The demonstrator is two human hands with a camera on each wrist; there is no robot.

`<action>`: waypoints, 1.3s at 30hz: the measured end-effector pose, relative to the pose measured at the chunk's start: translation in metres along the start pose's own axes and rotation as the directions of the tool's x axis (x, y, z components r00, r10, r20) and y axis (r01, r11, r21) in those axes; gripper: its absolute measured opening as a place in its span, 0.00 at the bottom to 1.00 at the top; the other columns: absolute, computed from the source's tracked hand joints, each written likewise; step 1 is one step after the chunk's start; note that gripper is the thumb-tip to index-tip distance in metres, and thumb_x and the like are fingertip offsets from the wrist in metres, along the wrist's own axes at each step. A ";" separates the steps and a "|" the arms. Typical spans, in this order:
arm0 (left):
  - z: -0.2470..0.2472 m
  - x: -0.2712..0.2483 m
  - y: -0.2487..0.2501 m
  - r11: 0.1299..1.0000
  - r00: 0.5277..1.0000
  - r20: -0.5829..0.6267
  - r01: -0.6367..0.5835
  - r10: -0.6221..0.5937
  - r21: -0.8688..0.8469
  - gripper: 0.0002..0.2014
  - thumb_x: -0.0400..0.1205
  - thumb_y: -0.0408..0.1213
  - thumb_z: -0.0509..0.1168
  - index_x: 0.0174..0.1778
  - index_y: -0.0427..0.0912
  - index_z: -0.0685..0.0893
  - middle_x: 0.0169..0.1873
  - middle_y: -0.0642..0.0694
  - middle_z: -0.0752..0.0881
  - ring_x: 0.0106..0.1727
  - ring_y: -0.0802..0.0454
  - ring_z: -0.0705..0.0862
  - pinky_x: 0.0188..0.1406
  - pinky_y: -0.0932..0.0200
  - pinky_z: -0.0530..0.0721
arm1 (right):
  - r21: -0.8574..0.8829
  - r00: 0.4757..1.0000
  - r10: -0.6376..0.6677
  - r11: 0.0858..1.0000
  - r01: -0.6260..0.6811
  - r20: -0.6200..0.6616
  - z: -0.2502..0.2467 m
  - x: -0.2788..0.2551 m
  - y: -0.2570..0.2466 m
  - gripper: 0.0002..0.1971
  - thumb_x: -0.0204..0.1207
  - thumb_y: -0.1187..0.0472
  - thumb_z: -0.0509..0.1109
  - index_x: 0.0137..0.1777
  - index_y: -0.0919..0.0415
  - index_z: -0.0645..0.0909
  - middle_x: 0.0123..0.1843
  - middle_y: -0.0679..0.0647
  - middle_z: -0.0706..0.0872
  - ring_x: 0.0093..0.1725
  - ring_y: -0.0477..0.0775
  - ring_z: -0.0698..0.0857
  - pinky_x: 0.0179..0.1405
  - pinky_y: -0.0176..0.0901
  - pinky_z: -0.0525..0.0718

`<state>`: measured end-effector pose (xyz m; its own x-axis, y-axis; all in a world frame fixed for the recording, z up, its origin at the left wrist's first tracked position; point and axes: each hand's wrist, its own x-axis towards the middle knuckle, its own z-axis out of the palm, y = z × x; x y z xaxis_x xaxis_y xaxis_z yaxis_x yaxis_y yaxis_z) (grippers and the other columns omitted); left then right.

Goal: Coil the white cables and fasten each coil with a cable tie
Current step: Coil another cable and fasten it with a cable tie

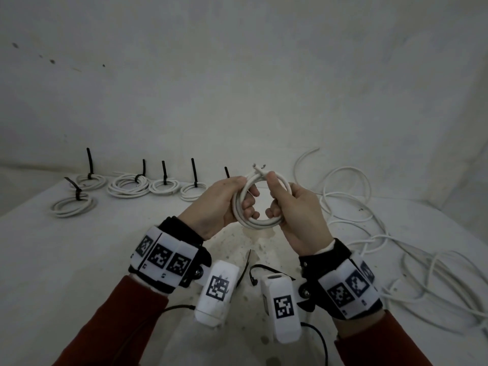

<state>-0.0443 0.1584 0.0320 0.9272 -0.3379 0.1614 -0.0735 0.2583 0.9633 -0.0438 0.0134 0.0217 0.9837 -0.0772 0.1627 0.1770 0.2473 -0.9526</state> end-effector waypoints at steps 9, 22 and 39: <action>0.010 0.002 -0.007 0.999 0.989 -0.146 -0.037 0.039 0.016 0.07 0.87 0.31 0.53 0.45 0.41 0.75 0.32 0.42 0.81 0.18 0.51 0.71 0.26 0.56 0.80 | -0.109 0.997 -0.052 0.992 0.057 0.049 -0.006 -0.001 -0.009 0.07 0.75 0.60 0.74 0.51 0.60 0.87 0.20 0.45 0.76 0.18 0.49 0.70 0.23 0.40 0.71; 0.010 0.006 -0.023 0.973 0.953 -0.259 -0.102 0.155 0.206 0.07 0.85 0.39 0.61 0.41 0.44 0.75 0.31 0.45 0.77 0.22 0.56 0.67 0.21 0.63 0.68 | -0.186 0.993 -0.030 0.981 0.051 0.113 -0.010 0.001 -0.005 0.06 0.71 0.61 0.78 0.47 0.59 0.90 0.19 0.48 0.77 0.20 0.51 0.77 0.24 0.37 0.76; -0.047 -0.024 -0.049 0.905 0.885 -0.461 0.145 0.063 0.401 0.12 0.85 0.39 0.60 0.35 0.44 0.71 0.33 0.43 0.81 0.24 0.51 0.68 0.24 0.58 0.69 | -0.950 0.804 0.513 0.085 0.300 0.300 -0.005 -0.018 0.037 0.15 0.67 0.50 0.80 0.30 0.60 0.83 0.25 0.51 0.81 0.27 0.49 0.79 0.29 0.38 0.78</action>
<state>-0.0456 0.1966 -0.0288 0.9854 0.1347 0.1043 -0.0795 -0.1776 0.9809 -0.0555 0.0191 -0.0177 0.8917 0.3549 -0.2810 0.2788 -0.9196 -0.2767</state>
